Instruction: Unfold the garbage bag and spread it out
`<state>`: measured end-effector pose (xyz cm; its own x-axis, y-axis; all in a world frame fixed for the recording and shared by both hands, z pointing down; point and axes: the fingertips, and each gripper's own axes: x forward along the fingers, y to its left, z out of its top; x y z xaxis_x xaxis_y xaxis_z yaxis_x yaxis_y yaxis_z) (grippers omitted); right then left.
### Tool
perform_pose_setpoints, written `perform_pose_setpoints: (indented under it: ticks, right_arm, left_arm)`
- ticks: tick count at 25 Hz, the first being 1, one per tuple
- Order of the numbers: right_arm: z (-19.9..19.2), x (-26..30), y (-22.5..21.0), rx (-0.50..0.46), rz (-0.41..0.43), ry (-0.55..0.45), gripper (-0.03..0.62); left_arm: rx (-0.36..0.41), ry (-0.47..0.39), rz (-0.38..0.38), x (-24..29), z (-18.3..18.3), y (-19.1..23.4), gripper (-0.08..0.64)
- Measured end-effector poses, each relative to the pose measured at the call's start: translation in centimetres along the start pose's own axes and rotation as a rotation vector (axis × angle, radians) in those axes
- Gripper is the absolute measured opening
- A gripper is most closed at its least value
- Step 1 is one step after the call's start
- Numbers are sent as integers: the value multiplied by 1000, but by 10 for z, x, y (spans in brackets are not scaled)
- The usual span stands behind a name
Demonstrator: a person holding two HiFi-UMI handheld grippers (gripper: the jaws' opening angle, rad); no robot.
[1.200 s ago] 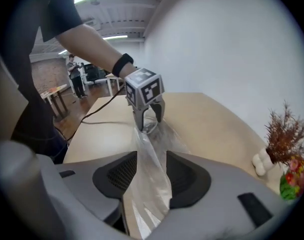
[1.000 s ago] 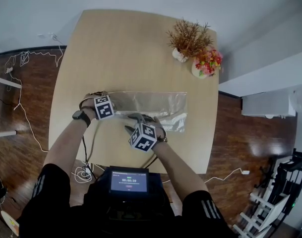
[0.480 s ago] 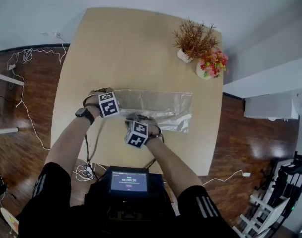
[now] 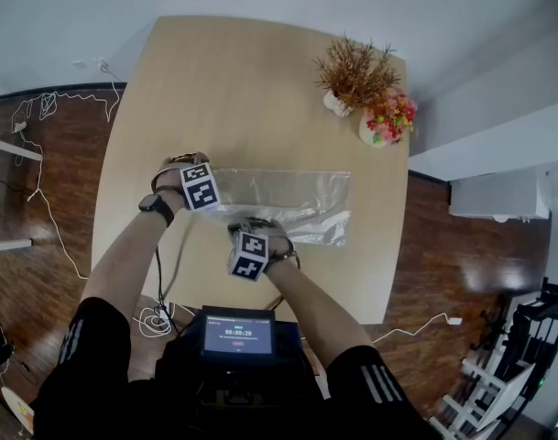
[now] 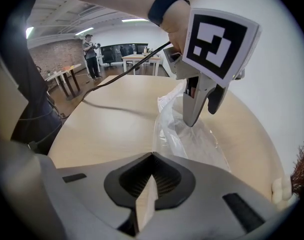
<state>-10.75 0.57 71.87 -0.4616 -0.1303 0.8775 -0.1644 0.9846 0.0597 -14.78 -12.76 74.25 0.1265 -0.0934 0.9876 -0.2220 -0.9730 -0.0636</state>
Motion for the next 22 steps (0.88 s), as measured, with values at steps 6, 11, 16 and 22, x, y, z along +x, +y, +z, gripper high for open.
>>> perform_pose_setpoints:
  ticks: [6,11,16,22]
  right_arm:
    - [3,-3,-1,15,-10,-18,17]
    - [4,-10,7,-38,-15,-9,17]
    - [6,-14,26,-136,2,-2,18]
    - [6,-10,48,-192,28,12,18]
  left_arm:
    - [53,46,89,17,-8,14,360]
    - [45,44,137,17,-8,25,362]
    - [40,54,160,18,-6,32,362]
    - [51,62,182,18,-5,33,360]
